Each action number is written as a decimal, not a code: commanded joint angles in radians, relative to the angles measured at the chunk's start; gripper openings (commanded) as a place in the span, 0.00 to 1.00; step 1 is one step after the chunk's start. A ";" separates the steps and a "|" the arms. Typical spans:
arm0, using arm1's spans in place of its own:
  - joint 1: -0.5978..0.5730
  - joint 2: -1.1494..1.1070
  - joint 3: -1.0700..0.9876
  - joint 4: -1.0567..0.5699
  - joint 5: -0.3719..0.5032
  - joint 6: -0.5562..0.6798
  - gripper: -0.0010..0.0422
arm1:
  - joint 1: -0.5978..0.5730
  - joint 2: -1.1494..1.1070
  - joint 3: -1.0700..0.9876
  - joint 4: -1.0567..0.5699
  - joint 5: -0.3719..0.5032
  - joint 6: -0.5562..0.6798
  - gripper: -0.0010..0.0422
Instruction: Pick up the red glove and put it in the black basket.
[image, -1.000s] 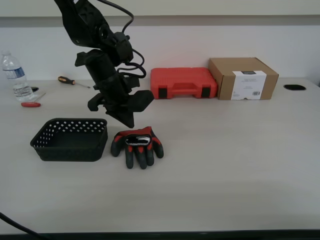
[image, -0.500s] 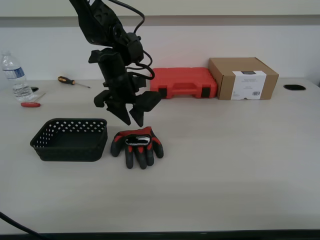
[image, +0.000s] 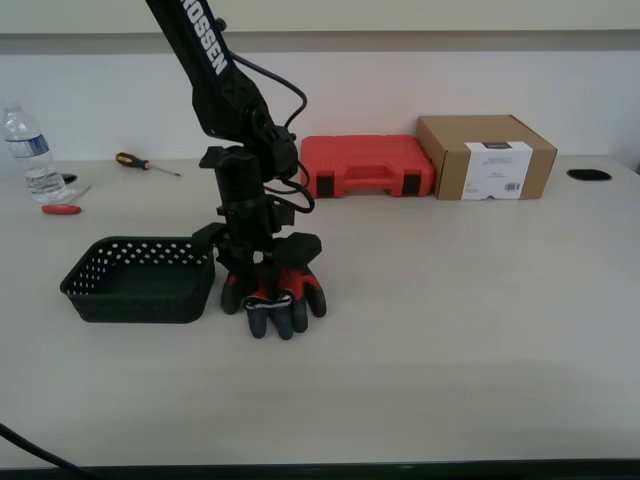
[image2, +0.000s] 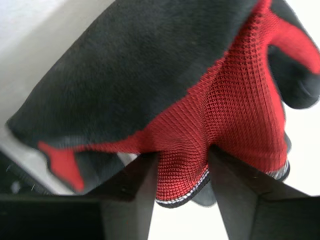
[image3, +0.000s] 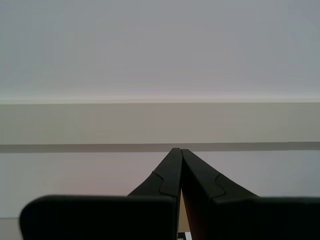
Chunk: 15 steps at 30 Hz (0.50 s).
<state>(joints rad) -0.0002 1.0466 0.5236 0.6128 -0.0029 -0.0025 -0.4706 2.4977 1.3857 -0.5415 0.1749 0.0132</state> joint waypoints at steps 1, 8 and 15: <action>0.000 0.000 0.001 0.003 0.000 0.003 0.02 | -0.001 0.058 0.066 -0.052 0.027 0.043 0.13; 0.000 0.000 0.001 0.000 0.000 0.003 0.02 | -0.015 0.003 0.105 -0.061 0.050 0.051 0.02; 0.000 0.000 0.001 0.000 0.000 0.003 0.02 | -0.032 -0.204 0.102 -0.068 0.042 0.048 0.02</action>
<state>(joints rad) -0.0002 1.0466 0.5236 0.6098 -0.0025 -0.0025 -0.5014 2.3173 1.4872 -0.6071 0.2176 0.0593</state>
